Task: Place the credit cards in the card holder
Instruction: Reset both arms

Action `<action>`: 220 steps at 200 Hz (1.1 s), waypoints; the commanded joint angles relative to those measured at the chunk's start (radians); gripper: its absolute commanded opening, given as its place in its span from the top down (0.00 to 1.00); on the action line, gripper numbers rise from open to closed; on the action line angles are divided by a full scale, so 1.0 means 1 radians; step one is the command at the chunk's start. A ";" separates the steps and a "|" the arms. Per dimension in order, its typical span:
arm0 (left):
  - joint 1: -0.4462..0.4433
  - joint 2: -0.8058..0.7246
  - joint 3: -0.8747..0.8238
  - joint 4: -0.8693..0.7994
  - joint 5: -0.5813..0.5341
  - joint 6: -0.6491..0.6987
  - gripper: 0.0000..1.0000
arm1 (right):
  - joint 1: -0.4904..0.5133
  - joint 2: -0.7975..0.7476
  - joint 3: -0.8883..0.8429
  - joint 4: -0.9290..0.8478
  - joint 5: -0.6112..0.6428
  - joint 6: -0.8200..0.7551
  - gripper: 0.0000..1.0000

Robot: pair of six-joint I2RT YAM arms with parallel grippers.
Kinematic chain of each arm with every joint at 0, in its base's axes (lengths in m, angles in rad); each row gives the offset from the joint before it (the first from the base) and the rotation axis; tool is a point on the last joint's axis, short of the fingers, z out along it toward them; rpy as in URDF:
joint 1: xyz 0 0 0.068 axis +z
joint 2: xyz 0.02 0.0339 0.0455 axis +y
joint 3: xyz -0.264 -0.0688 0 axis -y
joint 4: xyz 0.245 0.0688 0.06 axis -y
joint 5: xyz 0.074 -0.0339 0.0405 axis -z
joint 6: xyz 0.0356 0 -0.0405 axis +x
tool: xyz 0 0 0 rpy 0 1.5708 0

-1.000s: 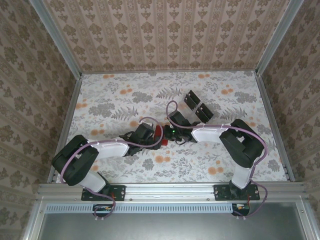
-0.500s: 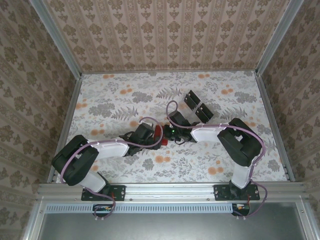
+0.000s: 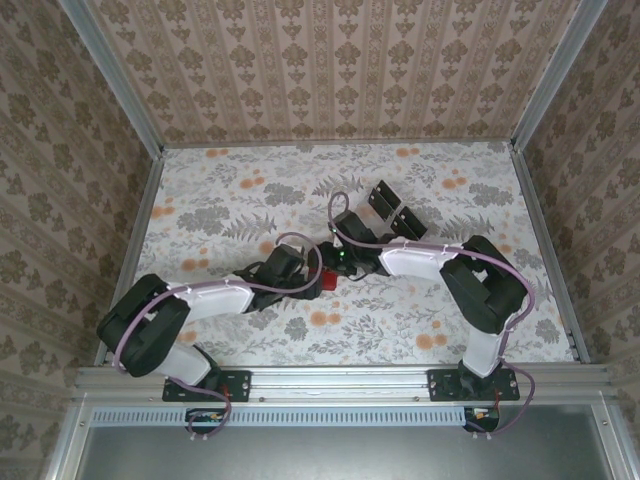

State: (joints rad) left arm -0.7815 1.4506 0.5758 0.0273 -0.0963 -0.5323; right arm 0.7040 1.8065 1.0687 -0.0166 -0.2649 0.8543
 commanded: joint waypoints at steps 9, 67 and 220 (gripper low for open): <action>0.066 -0.111 0.009 -0.119 0.045 -0.015 0.00 | -0.056 -0.113 0.091 -0.045 -0.017 -0.023 0.32; 0.271 -0.408 0.102 -0.231 -0.206 0.132 0.00 | -0.252 -0.487 -0.038 -0.189 0.209 -0.155 0.01; 0.722 0.074 -0.264 0.998 -0.089 0.578 0.00 | -0.612 -0.473 -0.701 0.767 0.650 -0.777 0.00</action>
State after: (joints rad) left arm -0.0731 1.4307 0.3012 0.7582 -0.2649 -0.0078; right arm 0.1024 1.2900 0.3859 0.3840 0.4805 0.2226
